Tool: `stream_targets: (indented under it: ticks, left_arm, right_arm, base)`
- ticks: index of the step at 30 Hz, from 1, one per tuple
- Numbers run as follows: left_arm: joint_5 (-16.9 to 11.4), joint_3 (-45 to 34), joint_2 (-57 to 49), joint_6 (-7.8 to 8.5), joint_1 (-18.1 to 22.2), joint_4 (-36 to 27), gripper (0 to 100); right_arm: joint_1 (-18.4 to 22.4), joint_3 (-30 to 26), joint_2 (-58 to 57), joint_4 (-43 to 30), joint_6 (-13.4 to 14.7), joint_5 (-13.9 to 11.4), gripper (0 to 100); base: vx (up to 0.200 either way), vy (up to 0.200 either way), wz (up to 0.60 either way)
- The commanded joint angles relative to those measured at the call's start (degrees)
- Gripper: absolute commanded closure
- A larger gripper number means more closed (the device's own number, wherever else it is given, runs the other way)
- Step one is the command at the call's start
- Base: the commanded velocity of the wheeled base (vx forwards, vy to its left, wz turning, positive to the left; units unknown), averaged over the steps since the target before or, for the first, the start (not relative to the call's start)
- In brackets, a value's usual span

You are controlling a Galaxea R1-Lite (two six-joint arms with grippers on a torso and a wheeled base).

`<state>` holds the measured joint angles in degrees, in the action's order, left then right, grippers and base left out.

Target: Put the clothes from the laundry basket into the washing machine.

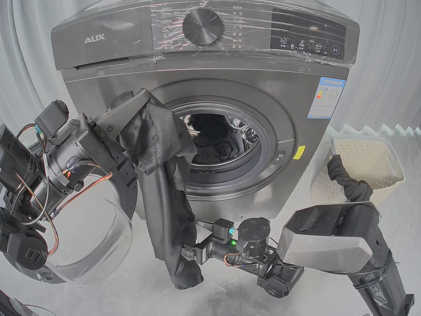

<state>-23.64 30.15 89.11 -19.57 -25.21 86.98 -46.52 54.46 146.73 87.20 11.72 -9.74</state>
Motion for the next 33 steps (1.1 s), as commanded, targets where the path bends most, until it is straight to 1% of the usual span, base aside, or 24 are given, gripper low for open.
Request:
stream_targets:
  ticks: [1,5,6,8,9,13,18,21,26,29,30,33]
  left_arm:
    - [-0.01,-0.09,-0.17,-0.12,0.07,0.03,100]
    - [-0.01,-0.09,-0.34,-0.3,0.07,0.03,100]
    - [-0.01,-0.18,-0.34,-0.39,0.07,0.03,100]
    - [-0.01,-0.18,-0.34,-0.3,0.07,0.03,100]
    - [-0.01,-0.18,-0.43,-0.39,0.07,0.03,100]
    - [-0.01,-0.18,-0.43,-0.3,0.07,0.03,100]
    - [-0.01,-0.18,-0.43,-0.3,-0.01,0.03,100]
    - [-0.01,-0.26,-0.43,-0.3,-0.01,0.03,100]
    - [0.17,-0.26,-0.61,-0.3,-0.1,0.03,100]
    - [0.17,-0.18,-0.61,-0.3,-0.19,0.03,100]
    - [0.08,-0.18,-0.61,-0.3,-0.1,0.03,100]
    - [0.08,-0.26,-0.52,-0.3,-0.1,0.03,100]
  right_arm:
    - [0.38,1.53,0.32,-0.1,0.24,-0.37,0]
    - [0.82,5.75,1.72,-0.71,0.5,-0.28,0]
    - [0.99,6.1,1.9,-0.8,0.5,-0.28,0]
    - [2.84,9.18,3.3,-1.24,0.5,-0.19,0]
    - [3.19,9.7,3.57,-1.33,0.5,-0.19,0]
    - [3.54,10.67,4.18,-1.24,0.94,-0.37,0]
    - [2.57,10.85,4.18,-0.1,2.44,-2.74,0]
    - [2.4,11.2,4.27,-0.01,2.52,-2.83,0]
    - [2.4,14.54,6.03,0.69,2.52,-3.62,0]
    - [2.4,15.07,6.56,0.87,2.52,-3.53,0]
    - [2.4,14.98,6.56,0.95,2.52,-3.44,100]
    - [2.4,14.8,6.38,1.04,2.52,-3.44,100]
  base:
    - [0.0,0.0,0.0]
    - [0.0,0.0,0.0]
    - [0.0,0.0,0.0]
    - [0.0,0.0,0.0]
    - [0.0,0.0,0.0]
    - [0.0,0.0,0.0]
    - [0.0,0.0,0.0]
    - [0.0,0.0,0.0]
    - [0.0,0.0,0.0]
    - [0.0,0.0,0.0]
    - [0.0,0.0,0.0]
    - [0.0,0.0,0.0]
